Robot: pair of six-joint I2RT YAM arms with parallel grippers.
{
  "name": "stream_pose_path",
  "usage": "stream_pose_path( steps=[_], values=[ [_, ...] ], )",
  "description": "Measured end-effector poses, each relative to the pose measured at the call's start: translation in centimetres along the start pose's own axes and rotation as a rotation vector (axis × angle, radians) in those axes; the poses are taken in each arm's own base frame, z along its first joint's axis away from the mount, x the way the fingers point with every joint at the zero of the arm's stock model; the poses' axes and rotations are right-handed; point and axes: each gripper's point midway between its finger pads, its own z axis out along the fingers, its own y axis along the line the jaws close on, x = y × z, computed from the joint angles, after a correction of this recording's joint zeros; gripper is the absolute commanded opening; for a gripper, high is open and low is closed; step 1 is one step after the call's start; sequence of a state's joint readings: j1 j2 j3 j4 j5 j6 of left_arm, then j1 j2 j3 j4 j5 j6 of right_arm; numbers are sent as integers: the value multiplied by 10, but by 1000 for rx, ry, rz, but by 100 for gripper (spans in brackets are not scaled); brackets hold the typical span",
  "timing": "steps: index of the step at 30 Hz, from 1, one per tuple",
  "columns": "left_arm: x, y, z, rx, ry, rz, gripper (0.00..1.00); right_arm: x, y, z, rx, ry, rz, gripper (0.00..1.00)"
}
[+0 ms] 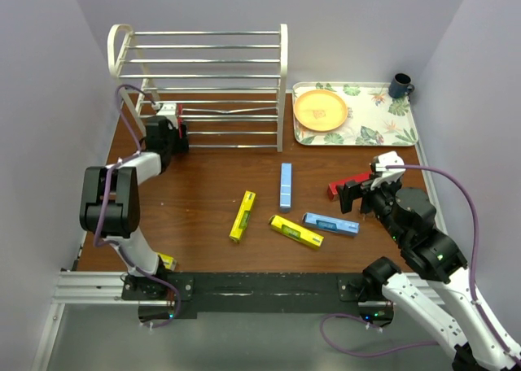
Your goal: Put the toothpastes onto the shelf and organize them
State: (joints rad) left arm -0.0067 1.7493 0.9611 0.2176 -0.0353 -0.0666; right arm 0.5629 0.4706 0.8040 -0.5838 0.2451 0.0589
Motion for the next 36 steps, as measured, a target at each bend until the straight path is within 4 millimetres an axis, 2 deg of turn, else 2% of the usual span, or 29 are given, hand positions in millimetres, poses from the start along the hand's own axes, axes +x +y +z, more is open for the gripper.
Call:
stream_pose_path(
  steps=[3,9,16,19,22,30,36],
  values=[
    [-3,1,-10,-5,-24,-19,74,0,0,-1,0,-2,1,99],
    [-8,3,-29,-22,-83,-66,64,-4,-1,-6,-1,-26,6,99],
    [3,2,-30,-23,-70,-106,53,-5,-2,-7,-1,-31,8,99],
    [3,1,-30,-22,-72,-113,45,-7,-2,-8,-2,-34,8,98],
    [2,2,-30,-24,-76,-117,41,-8,-2,-8,-2,-37,9,99],
    [1,3,-27,-34,-79,-117,38,-9,-2,-9,-2,-38,10,99],
    [-4,17,-23,-66,-83,-120,39,-9,-2,-9,-1,-37,9,99]
  ],
)
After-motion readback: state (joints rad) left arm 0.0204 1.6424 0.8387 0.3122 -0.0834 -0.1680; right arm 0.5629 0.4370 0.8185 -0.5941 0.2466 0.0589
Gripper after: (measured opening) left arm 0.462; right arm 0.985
